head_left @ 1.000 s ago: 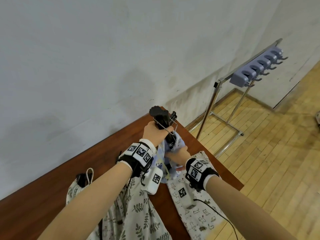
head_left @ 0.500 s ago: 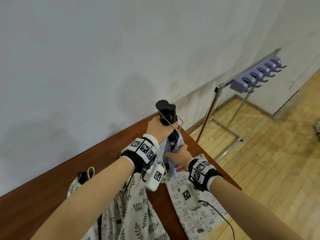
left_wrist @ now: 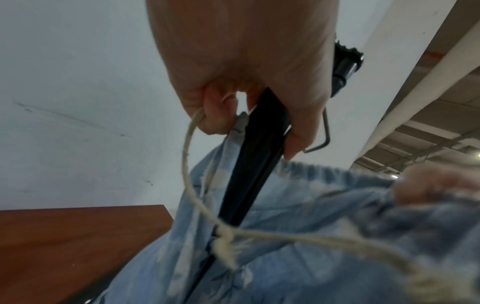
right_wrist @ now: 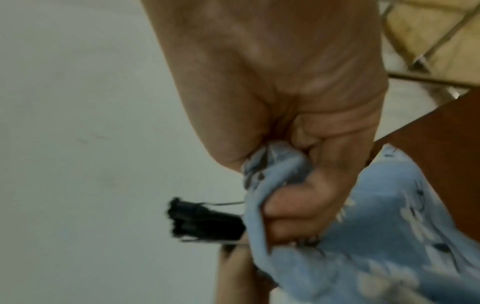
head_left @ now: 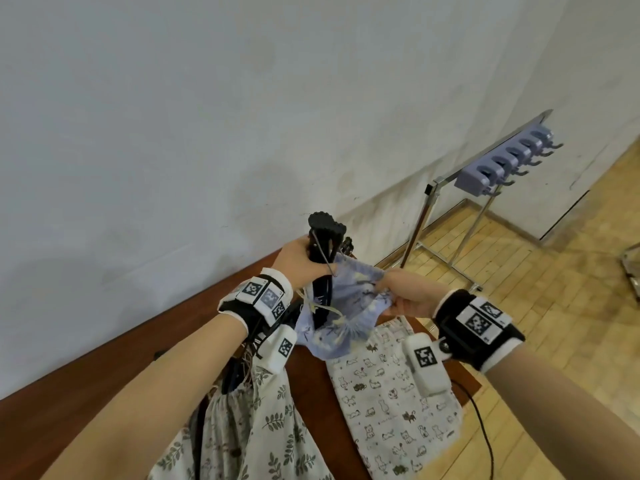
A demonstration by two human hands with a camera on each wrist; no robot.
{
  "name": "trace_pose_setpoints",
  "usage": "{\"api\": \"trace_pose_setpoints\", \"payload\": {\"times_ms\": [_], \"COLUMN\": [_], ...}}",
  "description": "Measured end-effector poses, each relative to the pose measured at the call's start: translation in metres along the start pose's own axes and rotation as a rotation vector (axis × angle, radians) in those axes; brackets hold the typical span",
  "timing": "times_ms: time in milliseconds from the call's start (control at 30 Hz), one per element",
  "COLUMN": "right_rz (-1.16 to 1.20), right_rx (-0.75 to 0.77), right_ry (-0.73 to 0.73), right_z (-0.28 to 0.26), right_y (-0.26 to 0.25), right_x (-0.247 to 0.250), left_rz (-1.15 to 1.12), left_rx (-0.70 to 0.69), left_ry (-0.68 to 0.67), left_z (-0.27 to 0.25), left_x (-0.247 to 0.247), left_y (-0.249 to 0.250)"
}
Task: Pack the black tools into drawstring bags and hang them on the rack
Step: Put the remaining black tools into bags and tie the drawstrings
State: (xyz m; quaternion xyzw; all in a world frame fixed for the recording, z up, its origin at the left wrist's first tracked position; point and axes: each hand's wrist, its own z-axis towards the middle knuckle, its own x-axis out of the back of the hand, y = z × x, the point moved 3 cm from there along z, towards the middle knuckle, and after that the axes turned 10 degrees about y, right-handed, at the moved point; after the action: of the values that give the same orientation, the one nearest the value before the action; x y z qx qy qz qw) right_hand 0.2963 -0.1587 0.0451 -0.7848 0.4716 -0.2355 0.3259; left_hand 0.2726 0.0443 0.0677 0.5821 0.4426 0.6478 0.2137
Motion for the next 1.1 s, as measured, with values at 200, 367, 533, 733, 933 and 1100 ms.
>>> {"api": "trace_pose_setpoints", "payload": {"times_ms": [200, 367, 533, 733, 933, 1100], "right_rz": [0.135, -0.192, -0.156, 0.089, -0.453, -0.217], "right_rx": [0.010, 0.143, 0.110, -0.009, 0.363, 0.462], "right_ry": [-0.213, 0.222, 0.077, -0.163, -0.045, 0.151], "right_z": [-0.034, -0.030, -0.030, -0.048, -0.053, -0.041], "right_y": [-0.016, -0.008, -0.003, -0.015, -0.009, 0.016], "right_x": [-0.015, 0.011, -0.001, -0.018, -0.018, -0.030], "left_rz": [-0.242, -0.336, -0.124, -0.059, 0.048, -0.074], "left_rx": [-0.042, -0.138, -0.279, -0.194, -0.254, -0.188], "left_ry": [0.173, -0.071, -0.154, -0.170, -0.458, -0.427], "left_z": [0.010, 0.005, -0.001, -0.004, -0.019, -0.037], "left_x": [0.019, 0.045, 0.036, 0.016, -0.015, -0.044], "left_y": [0.022, 0.042, 0.045, 0.033, 0.026, 0.003]}}
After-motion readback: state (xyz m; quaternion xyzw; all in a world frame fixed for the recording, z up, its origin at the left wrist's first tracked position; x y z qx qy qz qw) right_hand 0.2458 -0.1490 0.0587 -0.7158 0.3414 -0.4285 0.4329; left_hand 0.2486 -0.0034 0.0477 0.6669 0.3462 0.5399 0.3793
